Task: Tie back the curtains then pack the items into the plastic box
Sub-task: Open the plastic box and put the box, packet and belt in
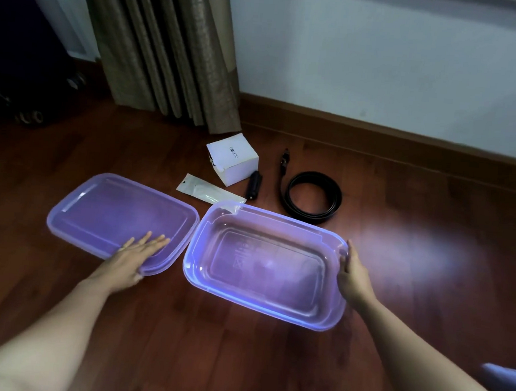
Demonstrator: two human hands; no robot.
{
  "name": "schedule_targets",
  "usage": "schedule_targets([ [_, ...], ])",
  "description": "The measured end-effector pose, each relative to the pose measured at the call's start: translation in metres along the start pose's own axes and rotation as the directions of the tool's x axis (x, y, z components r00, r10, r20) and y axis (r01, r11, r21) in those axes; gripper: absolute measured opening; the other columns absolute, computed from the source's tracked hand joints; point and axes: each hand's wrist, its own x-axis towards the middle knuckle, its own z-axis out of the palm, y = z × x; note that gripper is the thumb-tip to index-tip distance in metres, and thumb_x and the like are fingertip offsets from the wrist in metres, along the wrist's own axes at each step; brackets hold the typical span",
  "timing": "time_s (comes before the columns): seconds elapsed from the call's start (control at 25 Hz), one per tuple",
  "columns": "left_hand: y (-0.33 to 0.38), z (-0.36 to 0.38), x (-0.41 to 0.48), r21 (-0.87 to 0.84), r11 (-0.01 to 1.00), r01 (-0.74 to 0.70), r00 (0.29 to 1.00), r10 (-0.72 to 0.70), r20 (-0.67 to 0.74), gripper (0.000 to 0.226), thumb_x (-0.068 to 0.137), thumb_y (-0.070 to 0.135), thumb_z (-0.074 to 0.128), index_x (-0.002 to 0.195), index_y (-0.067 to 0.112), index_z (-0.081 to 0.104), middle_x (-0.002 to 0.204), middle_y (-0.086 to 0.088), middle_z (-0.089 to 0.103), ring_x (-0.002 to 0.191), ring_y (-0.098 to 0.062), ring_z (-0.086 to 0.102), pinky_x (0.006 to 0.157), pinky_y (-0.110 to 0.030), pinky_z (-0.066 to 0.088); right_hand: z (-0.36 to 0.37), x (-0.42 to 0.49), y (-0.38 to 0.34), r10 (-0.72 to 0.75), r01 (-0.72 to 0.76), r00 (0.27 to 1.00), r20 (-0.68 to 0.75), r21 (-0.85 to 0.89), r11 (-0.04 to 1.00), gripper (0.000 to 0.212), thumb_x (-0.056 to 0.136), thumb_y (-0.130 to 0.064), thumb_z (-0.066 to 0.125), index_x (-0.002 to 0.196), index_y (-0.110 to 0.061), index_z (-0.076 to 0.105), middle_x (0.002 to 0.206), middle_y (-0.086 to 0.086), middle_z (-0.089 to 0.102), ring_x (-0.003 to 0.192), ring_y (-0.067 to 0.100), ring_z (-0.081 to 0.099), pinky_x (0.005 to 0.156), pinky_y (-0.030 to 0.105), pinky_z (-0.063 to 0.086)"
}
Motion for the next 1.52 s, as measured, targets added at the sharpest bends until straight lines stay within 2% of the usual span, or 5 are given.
schedule_targets([
  [0.8, 0.021, -0.003, 0.023, 0.111, 0.977, 0.180, 0.925, -0.206, 0.320, 0.093, 0.084, 0.006, 0.054, 0.150, 0.026, -0.008, 0.159, -0.004, -0.015, 0.147, -0.024, -0.008, 0.120, -0.040, 0.014, 0.003, 0.004, 0.002, -0.005, 0.004, 1.000, -0.007, -0.027, 1.000, 0.057, 0.095, -0.006, 0.033, 0.149, -0.016, 0.018, 0.141, 0.014, 0.047, 0.127, 0.035, 0.046, 0.101, 0.037, 0.036],
  [1.0, 0.063, -0.032, 0.033, -0.225, 0.911, 0.347, 0.911, -0.384, -0.149, 0.079, 0.082, -0.001, 0.050, 0.151, 0.013, 0.015, 0.160, -0.003, 0.009, 0.147, -0.024, 0.014, 0.113, -0.043, 0.027, 0.010, 0.000, -0.001, -0.056, 0.050, 0.995, -0.081, -0.075, 0.996, 0.056, 0.097, -0.013, 0.036, 0.149, -0.007, 0.014, 0.153, 0.016, 0.028, 0.137, 0.033, 0.033, 0.107, 0.037, 0.030],
  [1.12, 0.086, -0.056, 0.069, -0.272, 0.930, 0.249, 0.884, -0.333, -0.329, 0.059, 0.091, 0.006, 0.046, 0.147, 0.008, 0.028, 0.157, -0.008, 0.021, 0.136, -0.034, 0.037, 0.101, -0.046, 0.038, 0.008, 0.006, -0.010, -0.235, 0.150, 0.954, -0.184, -0.387, 0.910, 0.056, 0.098, -0.025, 0.035, 0.148, -0.007, 0.018, 0.156, 0.013, 0.019, 0.144, 0.028, 0.018, 0.114, 0.041, 0.020],
  [1.28, 0.109, -0.079, 0.134, -0.360, 0.906, 0.220, 0.864, -0.353, -0.359, 0.046, 0.094, 0.016, 0.047, 0.139, 0.006, 0.044, 0.142, -0.021, 0.045, 0.124, -0.041, 0.048, 0.098, -0.044, 0.042, 0.021, 0.024, -0.040, -0.470, 0.434, 0.877, 0.104, -0.592, 0.679, 0.069, 0.088, -0.047, 0.020, 0.148, -0.011, 0.023, 0.156, 0.010, 0.020, 0.146, 0.026, 0.014, 0.117, 0.040, 0.013],
  [1.52, 0.122, -0.096, 0.207, -0.638, 0.628, 0.445, 0.712, -0.681, -0.173, 0.053, 0.095, 0.040, 0.048, 0.125, -0.003, 0.053, 0.129, -0.027, 0.054, 0.121, -0.041, 0.049, 0.097, -0.040, 0.041, 0.048, 0.037, -0.049, -0.511, 0.452, 0.848, 0.139, -0.693, 0.561, 0.071, 0.092, -0.056, 0.018, 0.132, -0.008, 0.052, 0.135, 0.012, 0.055, 0.125, 0.029, 0.052, 0.097, 0.047, 0.045],
])
